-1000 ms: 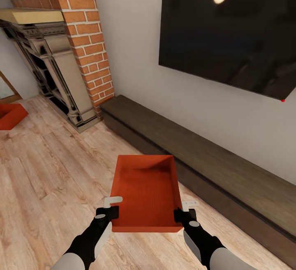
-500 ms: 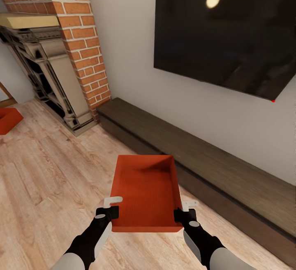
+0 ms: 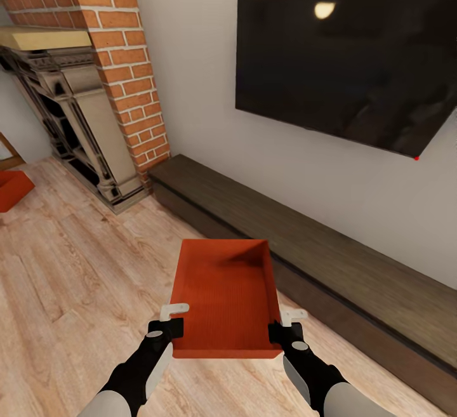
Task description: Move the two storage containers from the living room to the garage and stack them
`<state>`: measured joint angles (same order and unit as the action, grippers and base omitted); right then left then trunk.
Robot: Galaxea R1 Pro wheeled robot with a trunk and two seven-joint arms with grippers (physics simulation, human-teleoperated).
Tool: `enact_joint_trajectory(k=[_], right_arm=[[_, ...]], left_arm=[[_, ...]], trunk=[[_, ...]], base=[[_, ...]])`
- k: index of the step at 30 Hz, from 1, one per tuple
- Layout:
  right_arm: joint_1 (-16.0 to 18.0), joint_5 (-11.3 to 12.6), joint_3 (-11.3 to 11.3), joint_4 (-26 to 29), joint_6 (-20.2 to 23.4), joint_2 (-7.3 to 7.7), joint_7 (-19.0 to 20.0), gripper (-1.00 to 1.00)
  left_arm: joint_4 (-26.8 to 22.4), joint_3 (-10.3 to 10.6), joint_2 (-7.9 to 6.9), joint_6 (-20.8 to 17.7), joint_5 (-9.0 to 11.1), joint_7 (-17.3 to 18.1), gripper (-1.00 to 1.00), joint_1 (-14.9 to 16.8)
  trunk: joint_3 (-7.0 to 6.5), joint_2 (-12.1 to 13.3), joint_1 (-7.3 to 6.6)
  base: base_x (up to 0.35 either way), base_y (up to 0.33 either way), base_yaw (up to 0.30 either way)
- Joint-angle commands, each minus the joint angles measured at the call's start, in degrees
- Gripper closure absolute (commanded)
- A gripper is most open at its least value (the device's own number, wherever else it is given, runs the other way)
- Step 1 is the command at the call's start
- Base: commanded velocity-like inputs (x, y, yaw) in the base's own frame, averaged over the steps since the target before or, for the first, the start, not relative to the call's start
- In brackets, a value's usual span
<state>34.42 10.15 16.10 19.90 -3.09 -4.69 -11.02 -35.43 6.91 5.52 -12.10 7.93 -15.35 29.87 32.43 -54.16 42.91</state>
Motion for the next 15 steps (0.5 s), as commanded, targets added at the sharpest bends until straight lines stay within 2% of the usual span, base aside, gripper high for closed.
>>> enact_joint_trajectory(k=[1, 15], right_arm=[[0.04, 0.84, 0.51, -0.04, -0.2, -0.06, -0.29, 1.0], [0.04, 0.87, 0.43, -0.07, -0.25, -0.06, -0.23, 1.0]], left_arm=[[-0.16, 0.12, -0.03, -0.47, -0.83, -1.7, 1.0, 0.01], [-0.16, 0.12, -0.07, -0.47, -0.82, -1.7, 1.0, 0.01]], trunk=[[-0.04, -0.04, 0.01], [-1.32, -0.04, 0.01]], base=[[0.0, 0.0, 0.0], [0.0, 0.0, 0.0]])
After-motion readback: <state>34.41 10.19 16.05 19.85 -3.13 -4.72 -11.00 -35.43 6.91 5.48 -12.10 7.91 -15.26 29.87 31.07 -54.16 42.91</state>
